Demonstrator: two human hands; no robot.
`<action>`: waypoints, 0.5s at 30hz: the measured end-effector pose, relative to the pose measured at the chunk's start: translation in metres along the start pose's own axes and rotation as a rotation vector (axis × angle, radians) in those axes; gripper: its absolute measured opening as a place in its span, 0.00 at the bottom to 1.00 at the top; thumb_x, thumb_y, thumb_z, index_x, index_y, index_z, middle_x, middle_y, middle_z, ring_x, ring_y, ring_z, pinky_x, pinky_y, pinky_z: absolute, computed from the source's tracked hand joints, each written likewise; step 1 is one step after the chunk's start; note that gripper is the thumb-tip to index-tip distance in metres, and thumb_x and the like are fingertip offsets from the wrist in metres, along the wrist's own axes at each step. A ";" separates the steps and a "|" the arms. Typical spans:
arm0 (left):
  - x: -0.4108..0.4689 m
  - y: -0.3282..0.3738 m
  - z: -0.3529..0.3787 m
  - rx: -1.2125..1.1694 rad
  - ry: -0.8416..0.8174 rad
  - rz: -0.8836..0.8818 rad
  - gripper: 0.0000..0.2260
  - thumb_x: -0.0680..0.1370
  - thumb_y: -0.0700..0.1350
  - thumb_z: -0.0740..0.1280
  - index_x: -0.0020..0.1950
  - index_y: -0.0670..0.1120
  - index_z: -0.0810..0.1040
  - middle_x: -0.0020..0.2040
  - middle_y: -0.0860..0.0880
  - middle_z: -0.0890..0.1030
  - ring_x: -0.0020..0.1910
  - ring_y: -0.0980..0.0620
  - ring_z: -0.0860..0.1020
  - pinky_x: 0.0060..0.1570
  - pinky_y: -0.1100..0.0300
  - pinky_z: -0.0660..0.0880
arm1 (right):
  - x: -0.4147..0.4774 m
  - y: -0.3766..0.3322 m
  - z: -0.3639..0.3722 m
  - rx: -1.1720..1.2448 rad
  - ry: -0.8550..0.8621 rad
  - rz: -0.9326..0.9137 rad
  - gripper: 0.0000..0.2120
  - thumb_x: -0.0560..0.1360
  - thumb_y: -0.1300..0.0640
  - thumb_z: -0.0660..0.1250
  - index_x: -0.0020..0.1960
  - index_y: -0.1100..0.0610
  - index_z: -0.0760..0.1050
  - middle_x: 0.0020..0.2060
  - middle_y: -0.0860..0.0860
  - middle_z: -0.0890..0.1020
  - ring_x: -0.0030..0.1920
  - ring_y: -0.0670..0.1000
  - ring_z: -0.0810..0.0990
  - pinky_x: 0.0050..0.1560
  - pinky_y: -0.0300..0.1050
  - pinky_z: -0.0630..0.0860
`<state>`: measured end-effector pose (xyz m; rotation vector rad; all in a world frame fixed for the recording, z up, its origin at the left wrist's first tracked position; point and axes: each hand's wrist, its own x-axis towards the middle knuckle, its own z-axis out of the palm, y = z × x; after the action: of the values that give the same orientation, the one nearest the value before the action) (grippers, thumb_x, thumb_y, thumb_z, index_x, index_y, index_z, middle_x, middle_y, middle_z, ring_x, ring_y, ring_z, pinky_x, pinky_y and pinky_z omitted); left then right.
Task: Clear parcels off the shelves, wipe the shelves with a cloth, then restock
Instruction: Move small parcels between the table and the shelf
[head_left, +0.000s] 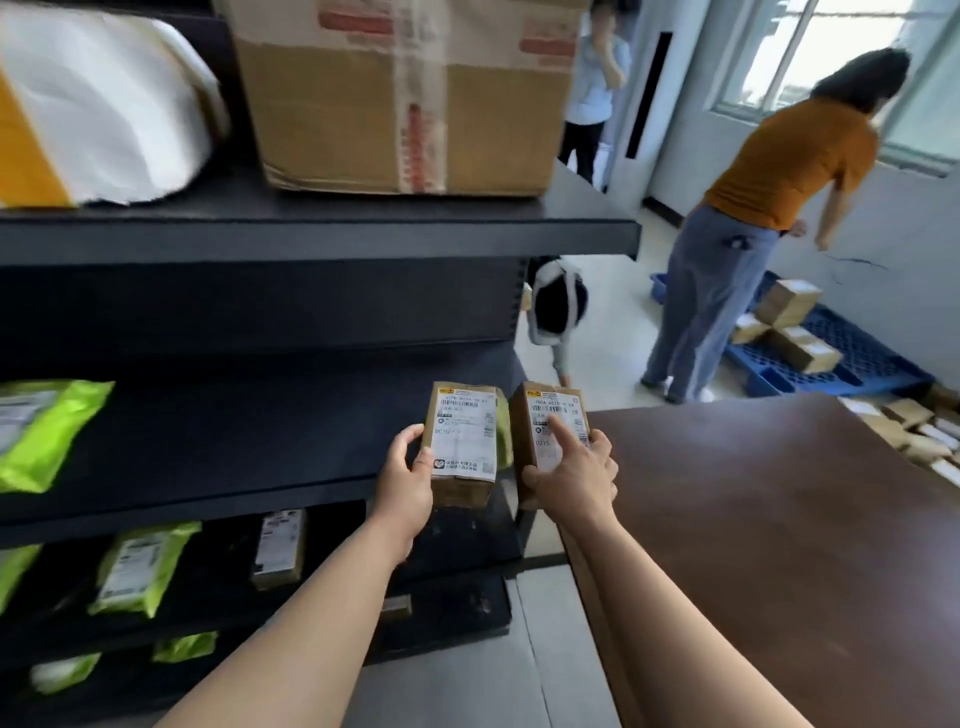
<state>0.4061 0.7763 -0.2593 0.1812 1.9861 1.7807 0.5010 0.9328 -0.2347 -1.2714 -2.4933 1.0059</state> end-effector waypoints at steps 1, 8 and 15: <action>0.008 0.001 -0.016 0.005 0.035 0.003 0.13 0.83 0.46 0.55 0.68 0.56 0.66 0.61 0.47 0.77 0.57 0.47 0.77 0.58 0.47 0.76 | 0.004 -0.015 0.011 -0.009 -0.015 -0.013 0.34 0.70 0.51 0.70 0.72 0.37 0.61 0.75 0.55 0.52 0.72 0.61 0.56 0.71 0.60 0.59; 0.048 0.001 -0.110 0.033 0.205 -0.046 0.15 0.83 0.48 0.55 0.70 0.57 0.65 0.62 0.48 0.77 0.57 0.48 0.77 0.59 0.48 0.75 | 0.026 -0.096 0.078 -0.127 -0.090 -0.095 0.32 0.70 0.51 0.69 0.70 0.37 0.62 0.75 0.56 0.53 0.71 0.62 0.58 0.69 0.59 0.61; 0.083 -0.009 -0.195 0.045 0.316 -0.134 0.16 0.83 0.48 0.55 0.71 0.57 0.64 0.64 0.47 0.75 0.57 0.46 0.77 0.49 0.53 0.75 | 0.040 -0.154 0.142 -0.181 -0.146 -0.120 0.32 0.69 0.49 0.69 0.70 0.37 0.62 0.73 0.55 0.54 0.67 0.61 0.61 0.67 0.56 0.63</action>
<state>0.2523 0.6313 -0.2783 -0.2285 2.1965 1.7662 0.3151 0.8306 -0.2506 -1.1141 -2.7896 0.8928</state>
